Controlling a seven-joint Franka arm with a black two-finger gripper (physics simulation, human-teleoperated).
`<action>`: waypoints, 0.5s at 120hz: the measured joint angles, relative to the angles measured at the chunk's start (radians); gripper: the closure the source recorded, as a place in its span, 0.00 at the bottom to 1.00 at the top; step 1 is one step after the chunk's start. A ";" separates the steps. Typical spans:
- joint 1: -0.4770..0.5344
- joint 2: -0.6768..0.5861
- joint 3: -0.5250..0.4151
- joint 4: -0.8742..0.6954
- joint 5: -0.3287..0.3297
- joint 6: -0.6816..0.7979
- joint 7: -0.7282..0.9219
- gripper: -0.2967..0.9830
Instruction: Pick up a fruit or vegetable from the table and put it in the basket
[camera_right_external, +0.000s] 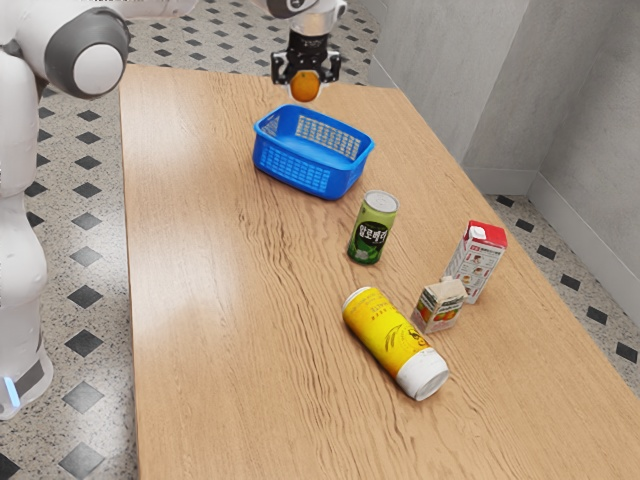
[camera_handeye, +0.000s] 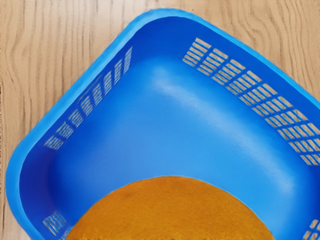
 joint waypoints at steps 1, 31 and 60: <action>0.003 0.005 0.000 0.004 -0.001 -0.001 0.003 0.51; -0.011 0.051 0.005 0.048 -0.015 -0.024 0.066 0.37; -0.029 0.010 0.036 0.018 -0.042 -0.017 0.099 0.26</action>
